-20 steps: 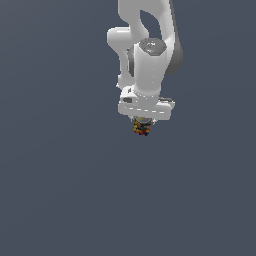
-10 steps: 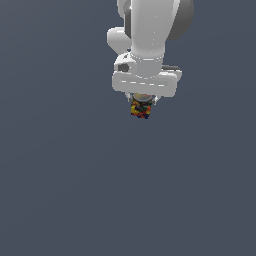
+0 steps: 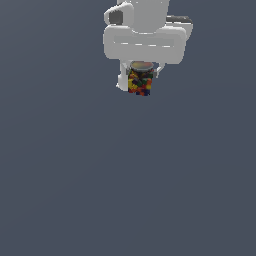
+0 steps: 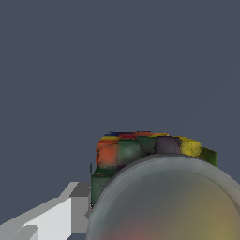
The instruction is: Pick up the object and move it to a goal position.
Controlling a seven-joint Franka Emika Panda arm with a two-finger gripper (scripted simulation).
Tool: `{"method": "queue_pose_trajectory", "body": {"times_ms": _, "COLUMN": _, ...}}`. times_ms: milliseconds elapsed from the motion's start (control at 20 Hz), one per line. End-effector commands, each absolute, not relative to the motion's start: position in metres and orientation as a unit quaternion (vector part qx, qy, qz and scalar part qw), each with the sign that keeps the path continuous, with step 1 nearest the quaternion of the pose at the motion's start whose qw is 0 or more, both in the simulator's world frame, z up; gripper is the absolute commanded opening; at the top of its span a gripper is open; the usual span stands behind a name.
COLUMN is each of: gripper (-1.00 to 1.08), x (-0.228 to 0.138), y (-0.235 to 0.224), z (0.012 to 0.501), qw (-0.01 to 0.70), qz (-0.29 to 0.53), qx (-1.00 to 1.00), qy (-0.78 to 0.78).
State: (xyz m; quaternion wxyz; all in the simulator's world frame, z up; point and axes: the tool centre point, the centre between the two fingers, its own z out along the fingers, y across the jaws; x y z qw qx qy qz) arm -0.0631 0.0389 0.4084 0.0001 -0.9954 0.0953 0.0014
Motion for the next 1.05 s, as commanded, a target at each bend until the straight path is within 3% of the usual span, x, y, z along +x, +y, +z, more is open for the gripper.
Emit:
{"method": "queue_pose_trajectory", "body": {"times_ms": 0, "gripper": -1.0, "x": -0.063, "y": 0.036, "z": 0.435, "qw": 0.0, "qz": 0.0, "qx": -0.995, "qy": 0.095}}
{"method": "queue_pose_trajectory", "body": {"times_ms": 450, "gripper": -1.0, "x": -0.06, "y": 0.03, "z": 0.495, "qw": 0.0, "qz": 0.0, "qx": -0.995, "qy": 0.095}}
{"method": "queue_pose_trajectory", "body": {"times_ms": 1000, "gripper": -1.0, "x": -0.058, "y": 0.028, "z": 0.517, "qw": 0.0, "qz": 0.0, "qx": -0.995, "qy": 0.095}}
